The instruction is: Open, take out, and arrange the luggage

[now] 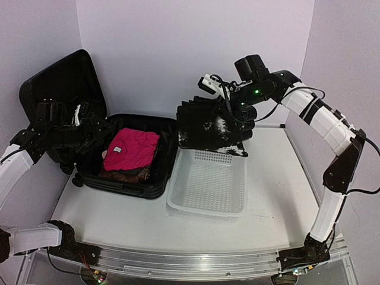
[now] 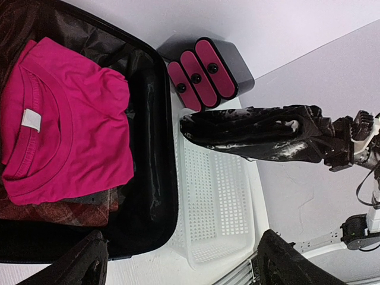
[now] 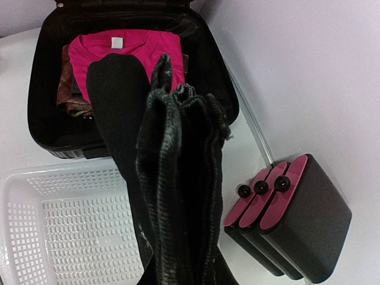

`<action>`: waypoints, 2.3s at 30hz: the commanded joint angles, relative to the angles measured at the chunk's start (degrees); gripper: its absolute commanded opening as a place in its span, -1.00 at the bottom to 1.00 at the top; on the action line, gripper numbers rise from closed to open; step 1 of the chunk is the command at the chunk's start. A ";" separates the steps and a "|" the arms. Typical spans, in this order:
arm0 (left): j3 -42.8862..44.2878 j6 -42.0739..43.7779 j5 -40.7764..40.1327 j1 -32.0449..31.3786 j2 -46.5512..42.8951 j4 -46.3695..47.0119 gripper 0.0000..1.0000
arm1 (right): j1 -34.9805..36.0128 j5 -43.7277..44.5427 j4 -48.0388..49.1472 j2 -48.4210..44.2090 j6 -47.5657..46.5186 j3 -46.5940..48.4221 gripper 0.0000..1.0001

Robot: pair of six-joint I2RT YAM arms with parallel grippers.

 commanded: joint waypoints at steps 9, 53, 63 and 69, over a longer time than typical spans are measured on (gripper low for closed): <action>-0.60 0.00 1.15 -1.17 -0.59 2.96 0.74 | -0.25 4.53 4.80 2.81 -8.44 14.67 -1.00; -11.14 -9.57 -23.86 -40.60 22.22 21.33 0.42 | 8.02 -2.16 49.60 -17.34 19.90 -57.46 -1.00; -9.97 -10.81 -25.52 -42.05 28.76 22.83 -0.25 | 8.63 -6.97 53.26 -18.50 22.89 -58.55 -1.00; -10.60 -10.92 -25.90 -42.05 28.05 23.15 -0.46 | 9.45 -10.26 52.94 -17.48 22.20 -60.83 -1.00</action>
